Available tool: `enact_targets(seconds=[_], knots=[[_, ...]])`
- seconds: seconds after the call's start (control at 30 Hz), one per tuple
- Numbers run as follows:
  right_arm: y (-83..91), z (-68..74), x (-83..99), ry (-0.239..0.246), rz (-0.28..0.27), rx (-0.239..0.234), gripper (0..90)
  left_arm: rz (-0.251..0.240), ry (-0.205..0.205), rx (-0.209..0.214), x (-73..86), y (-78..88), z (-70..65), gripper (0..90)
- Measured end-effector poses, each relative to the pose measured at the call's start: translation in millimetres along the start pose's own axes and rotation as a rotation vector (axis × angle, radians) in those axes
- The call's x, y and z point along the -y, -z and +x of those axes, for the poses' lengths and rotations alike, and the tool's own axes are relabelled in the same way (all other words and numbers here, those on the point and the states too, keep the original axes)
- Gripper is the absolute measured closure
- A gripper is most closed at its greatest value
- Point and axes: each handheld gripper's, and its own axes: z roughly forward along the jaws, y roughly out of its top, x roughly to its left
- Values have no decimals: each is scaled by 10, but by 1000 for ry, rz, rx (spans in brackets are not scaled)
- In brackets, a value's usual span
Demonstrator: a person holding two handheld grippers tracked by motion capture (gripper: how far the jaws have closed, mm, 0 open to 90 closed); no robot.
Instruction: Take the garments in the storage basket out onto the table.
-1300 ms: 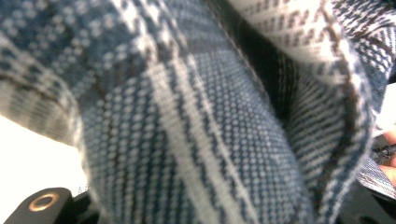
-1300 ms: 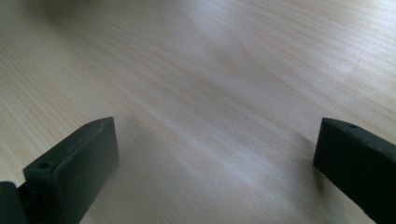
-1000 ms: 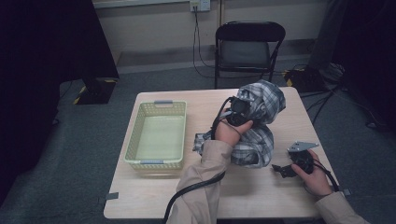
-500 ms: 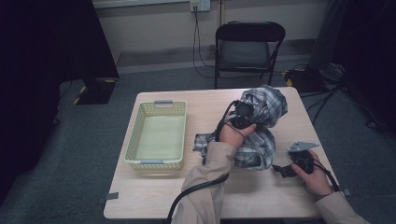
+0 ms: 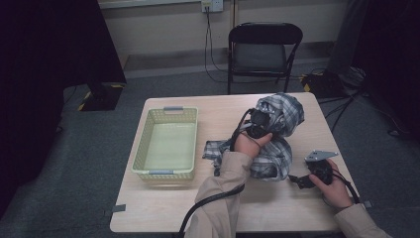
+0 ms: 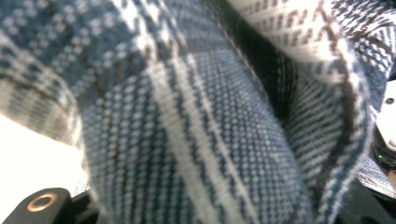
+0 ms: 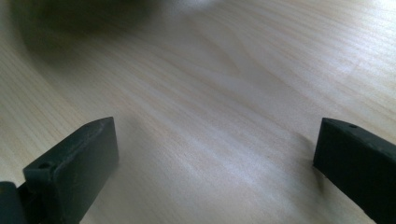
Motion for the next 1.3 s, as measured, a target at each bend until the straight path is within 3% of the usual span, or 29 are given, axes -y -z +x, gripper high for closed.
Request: enact_targets(seconds=[0.8,1.3], knots=[[0,-1,0,1,1,0,0,35,8,-13,89,-195,46,525],[0,-1,0,1,0,0,0,81,5,-19,147,-357,39,512]])
